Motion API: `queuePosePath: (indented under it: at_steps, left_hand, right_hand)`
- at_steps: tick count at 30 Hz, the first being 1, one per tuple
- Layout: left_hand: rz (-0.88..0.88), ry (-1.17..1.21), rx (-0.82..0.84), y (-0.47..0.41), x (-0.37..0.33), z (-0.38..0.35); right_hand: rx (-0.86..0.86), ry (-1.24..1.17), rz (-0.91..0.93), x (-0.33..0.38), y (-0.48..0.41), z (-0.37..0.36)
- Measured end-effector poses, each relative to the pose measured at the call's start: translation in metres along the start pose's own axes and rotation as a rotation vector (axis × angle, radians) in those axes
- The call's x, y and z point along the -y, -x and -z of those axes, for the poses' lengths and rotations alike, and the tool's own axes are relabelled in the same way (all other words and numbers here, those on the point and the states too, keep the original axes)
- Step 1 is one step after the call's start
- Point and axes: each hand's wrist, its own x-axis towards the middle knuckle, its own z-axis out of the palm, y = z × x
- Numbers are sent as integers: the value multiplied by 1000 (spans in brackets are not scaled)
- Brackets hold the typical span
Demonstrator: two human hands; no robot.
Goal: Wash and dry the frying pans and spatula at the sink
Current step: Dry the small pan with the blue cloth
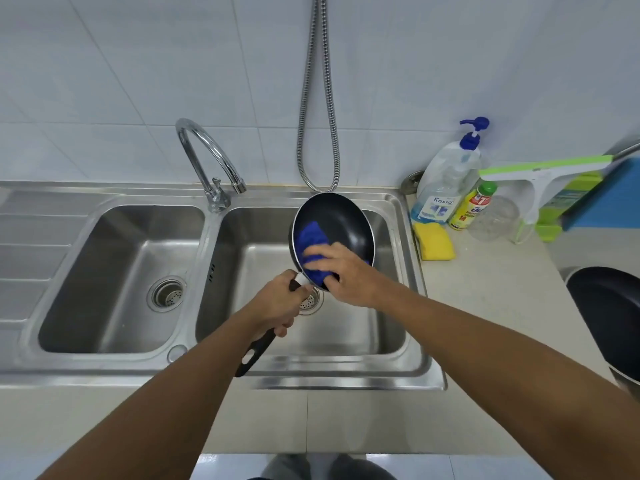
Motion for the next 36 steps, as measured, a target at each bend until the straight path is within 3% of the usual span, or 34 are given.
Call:
queuePosePath:
  at_steps: [4,6,9,13,16,19,22,32,34,36]
  left_hand:
    - [54,127,36,6,9,0]
    - [58,116,69,9,11,-4]
    - [52,81,113,15,15,-14]
    - [33,-12,83,12,14,-31]
    - [-5,-76,9,5,7,-38]
    - [-28,-103,-92,-1,11,-37]
    - [16,4,-119,-3,18,-33]
    - [75,292,-96,-2,15,-59]
    - [73,304,-84,-2,11,-64]
    - [68,314,-74,-1,8,-70]
  right_hand:
    - [226,304,79,-32,25,12]
    - [264,470,0,-52,27,25]
    - [238,533,-171,-65,21,42]
    - [39,433,-270,-40,8,26]
    - [-79,156,-245,-10,3,4]
    - [36,-83,-188,15,18,2]
    - [148,-22,-201,-1,48,5]
    - [-29,289,-721,-48,108,59]
    - [18,316,-880,-51,116,65]
    - [174,368,-996,-55,129,64]
